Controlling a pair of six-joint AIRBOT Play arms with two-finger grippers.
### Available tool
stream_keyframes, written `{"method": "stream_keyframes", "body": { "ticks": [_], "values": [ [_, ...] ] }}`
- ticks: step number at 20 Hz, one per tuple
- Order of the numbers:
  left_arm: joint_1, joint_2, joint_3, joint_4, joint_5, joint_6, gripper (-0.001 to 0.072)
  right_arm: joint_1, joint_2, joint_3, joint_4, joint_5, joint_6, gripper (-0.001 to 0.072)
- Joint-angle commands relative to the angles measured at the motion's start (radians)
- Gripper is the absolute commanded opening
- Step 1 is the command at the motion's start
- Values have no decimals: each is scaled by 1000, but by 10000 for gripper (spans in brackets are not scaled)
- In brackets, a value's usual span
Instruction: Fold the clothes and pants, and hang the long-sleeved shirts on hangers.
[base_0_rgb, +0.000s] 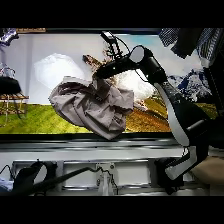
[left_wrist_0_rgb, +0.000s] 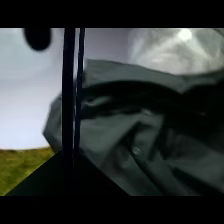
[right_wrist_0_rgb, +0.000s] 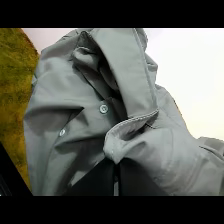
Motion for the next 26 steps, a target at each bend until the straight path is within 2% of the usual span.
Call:
{"method": "stream_keyframes", "body": {
  "ticks": [1, 8, 14, 18, 22, 25, 26],
  "values": [
    [-151, 179, -129, -10, -206, 1, 15, -2, 7, 1, -13, 30, 0, 31],
    [-243, 325, -166, -2, -492, 61, 15, -14, 55, 33, -50, 155, -2, 31],
    [-243, 250, -166, 23, -457, 106, 14, -14, 94, 33, -51, 193, -3, 31],
    [-243, 190, -167, 85, -341, 130, 14, -14, 108, 33, -51, 218, -3, 31],
    [-269, 80, -166, 49, -240, 318, 14, -14, 108, 33, -50, 220, -3, 31],
    [-327, -29, -166, -12, -204, 523, 11, -14, 108, 33, -55, 228, -3, 31],
    [-353, -63, -163, -11, -182, 563, 11, -14, 108, 33, -55, 229, -3, 31]
  ]
}}
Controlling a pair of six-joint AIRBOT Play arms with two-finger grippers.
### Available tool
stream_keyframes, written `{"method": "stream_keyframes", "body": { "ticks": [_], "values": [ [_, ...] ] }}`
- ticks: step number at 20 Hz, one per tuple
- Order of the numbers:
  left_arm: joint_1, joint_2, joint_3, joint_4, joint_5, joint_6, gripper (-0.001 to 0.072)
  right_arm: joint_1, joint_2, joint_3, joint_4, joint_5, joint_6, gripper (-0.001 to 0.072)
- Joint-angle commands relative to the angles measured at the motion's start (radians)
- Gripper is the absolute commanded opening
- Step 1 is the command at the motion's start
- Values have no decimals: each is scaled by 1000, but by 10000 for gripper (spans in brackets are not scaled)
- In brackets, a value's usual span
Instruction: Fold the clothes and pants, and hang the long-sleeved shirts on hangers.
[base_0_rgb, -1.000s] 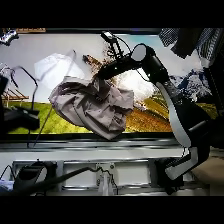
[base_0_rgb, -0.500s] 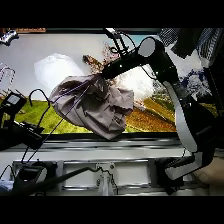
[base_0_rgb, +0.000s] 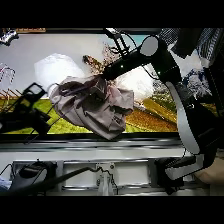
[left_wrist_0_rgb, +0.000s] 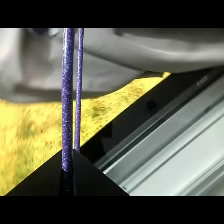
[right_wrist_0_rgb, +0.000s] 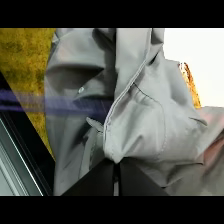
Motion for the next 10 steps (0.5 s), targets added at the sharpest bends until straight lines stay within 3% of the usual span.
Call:
{"method": "stream_keyframes", "body": {
  "ticks": [1, 6, 10],
  "values": [
    [-72, -122, 10, -30, 102, 201, 12, 0, 1, 1, 0, 9, 0, 31],
    [-107, -236, 18, -66, 486, 227, 12, 0, 1, 1, 0, 77, 0, 32],
    [-101, -333, 21, -303, 547, 336, 11, 0, 3, 1, -3, 120, 0, 32]
  ]
}}
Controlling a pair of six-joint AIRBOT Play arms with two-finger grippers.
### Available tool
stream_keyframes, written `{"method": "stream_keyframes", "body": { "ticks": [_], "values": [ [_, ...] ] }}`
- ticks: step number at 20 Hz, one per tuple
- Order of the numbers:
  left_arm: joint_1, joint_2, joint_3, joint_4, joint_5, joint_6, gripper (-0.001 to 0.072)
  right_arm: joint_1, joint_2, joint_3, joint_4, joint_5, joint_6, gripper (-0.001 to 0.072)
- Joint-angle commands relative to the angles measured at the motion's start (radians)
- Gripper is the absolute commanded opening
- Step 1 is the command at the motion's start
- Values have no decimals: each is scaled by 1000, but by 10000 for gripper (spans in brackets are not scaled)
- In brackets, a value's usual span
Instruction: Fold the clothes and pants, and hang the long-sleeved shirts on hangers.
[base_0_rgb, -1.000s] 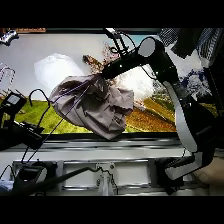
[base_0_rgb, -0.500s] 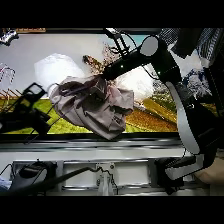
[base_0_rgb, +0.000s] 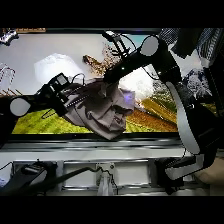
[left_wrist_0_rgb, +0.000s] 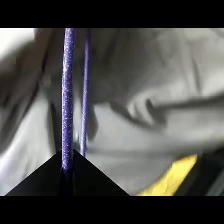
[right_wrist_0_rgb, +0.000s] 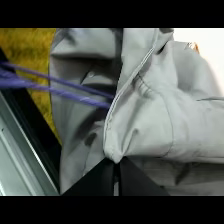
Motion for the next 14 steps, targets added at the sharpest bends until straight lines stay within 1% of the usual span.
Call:
{"method": "stream_keyframes", "body": {
  "ticks": [1, 4, 6, 8, 10, 12, 14],
  "values": [
    [3, -98, 3, -244, 98, 118, 11, 0, 5, 1, -5, 40, 0, 32],
    [56, -192, 3, -447, 89, 169, 11, 0, 29, 1, -11, 56, 0, 32],
    [125, -247, 3, -650, 34, 254, 11, 0, 58, 1, -13, 72, 0, 32],
    [222, -304, 3, -925, -97, 366, 11, 0, 90, 1, -24, 85, 0, 32],
    [313, -360, 3, -1146, -275, 445, 11, 0, 118, 1, -41, 90, 2, 32],
    [369, -416, 3, -1280, -443, 476, 11, 0, 136, 1, -46, 91, 6, 33],
    [378, -468, 4, -1373, -586, 516, 11, 0, 148, 1, -44, 93, 25, 33]
  ]
}}
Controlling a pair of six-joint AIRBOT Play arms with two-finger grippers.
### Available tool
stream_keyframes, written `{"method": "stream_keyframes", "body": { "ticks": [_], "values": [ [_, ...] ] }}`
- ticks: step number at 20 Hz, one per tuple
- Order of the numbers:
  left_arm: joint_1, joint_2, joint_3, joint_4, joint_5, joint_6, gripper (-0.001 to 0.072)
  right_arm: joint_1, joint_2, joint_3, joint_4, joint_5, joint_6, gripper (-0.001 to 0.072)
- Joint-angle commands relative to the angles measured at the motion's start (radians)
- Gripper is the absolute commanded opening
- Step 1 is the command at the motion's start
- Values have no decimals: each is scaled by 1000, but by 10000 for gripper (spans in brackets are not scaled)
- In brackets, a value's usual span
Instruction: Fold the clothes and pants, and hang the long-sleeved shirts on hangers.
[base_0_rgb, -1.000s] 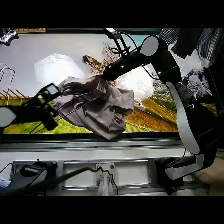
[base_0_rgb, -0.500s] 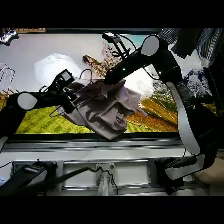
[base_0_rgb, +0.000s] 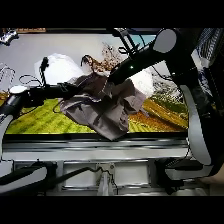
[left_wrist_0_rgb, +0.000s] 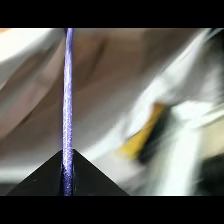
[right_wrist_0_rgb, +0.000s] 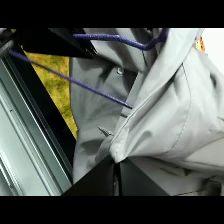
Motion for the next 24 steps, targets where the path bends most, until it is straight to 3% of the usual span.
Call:
{"method": "stream_keyframes", "body": {
  "ticks": [1, 4, 8, 13, 14, 15, 17, 19, 20, 23, 24],
  "values": [
    [50, -102, 1, -301, -325, 109, 11, 0, 27, 1, -4, 14, 33, 33],
    [22, -193, 1, -446, -472, 172, 11, 0, 43, 1, 65, 56, 53, 33],
    [-19, -315, 1, -578, -640, 193, 11, 0, 95, 1, 181, 76, 80, 33],
    [-132, -345, 1, -592, -640, 224, 11, 0, 174, 1, 329, 87, 114, 34],
    [-157, -345, 1, -611, -640, 227, 12, 0, 189, 1, 367, 100, 115, 87],
    [-177, -345, 1, -630, -640, 226, 12, 0, 210, 1, 401, 121, 130, 208],
    [-210, -340, 1, -643, -640, 225, 11, -1, 271, 1, 398, 161, 139, 292],
    [-241, -327, 1, -642, -640, 225, 11, 0, 357, 1, 253, 156, 114, 291],
    [-255, -318, 1, -642, -640, 225, 12, 0, 406, 1, 110, 137, 39, 290],
    [-280, -300, 1, -642, -640, 212, 11, 0, 542, 0, -453, 48, -346, 290],
    [-285, -294, 1, -642, -640, 203, 11, 0, 563, 0, -593, 12, -381, 298]
  ]
}}
